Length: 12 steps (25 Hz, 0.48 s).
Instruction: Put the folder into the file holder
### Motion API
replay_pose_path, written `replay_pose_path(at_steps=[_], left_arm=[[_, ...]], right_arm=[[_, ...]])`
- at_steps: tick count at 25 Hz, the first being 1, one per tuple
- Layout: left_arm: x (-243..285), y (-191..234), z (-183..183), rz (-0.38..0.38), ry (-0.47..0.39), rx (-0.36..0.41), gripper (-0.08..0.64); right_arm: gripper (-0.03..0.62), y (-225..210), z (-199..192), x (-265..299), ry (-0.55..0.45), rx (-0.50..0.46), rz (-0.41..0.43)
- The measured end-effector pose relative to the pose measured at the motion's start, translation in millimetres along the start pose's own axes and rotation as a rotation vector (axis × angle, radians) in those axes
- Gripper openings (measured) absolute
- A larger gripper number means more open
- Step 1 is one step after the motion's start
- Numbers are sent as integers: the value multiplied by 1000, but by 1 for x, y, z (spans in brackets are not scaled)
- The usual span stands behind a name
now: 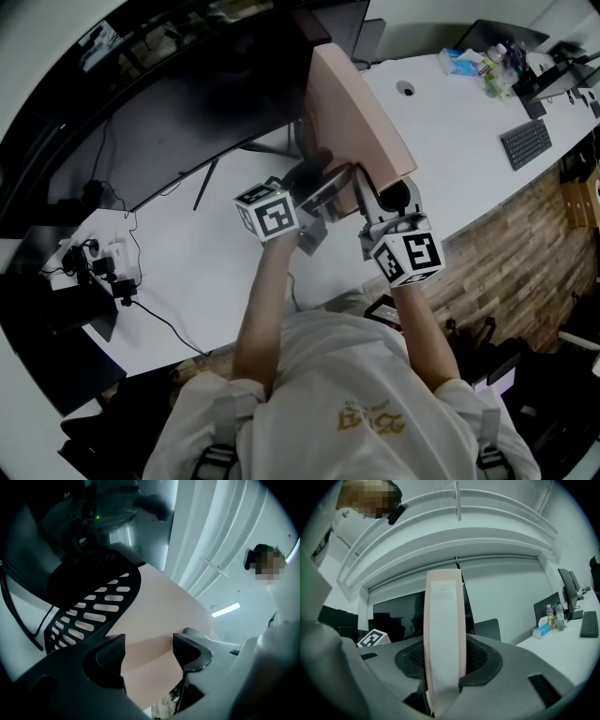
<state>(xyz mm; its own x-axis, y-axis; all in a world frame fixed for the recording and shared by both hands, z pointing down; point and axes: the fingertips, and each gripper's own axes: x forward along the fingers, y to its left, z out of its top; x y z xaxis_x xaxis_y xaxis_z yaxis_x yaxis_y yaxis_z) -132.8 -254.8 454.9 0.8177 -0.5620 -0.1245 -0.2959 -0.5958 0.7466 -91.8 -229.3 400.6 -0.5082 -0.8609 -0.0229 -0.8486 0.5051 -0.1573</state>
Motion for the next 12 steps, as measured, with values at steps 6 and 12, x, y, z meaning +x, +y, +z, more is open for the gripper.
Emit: replay_pose_path(at_steps=[6,12], left_arm=[[-1,6,-4,18,5,-9,314],[-3,14,-14,20,2,-49,310]], right_arm=[[174,-2,-10,0,24,-4,2],[175,-2,-20,0,47,-5,4]])
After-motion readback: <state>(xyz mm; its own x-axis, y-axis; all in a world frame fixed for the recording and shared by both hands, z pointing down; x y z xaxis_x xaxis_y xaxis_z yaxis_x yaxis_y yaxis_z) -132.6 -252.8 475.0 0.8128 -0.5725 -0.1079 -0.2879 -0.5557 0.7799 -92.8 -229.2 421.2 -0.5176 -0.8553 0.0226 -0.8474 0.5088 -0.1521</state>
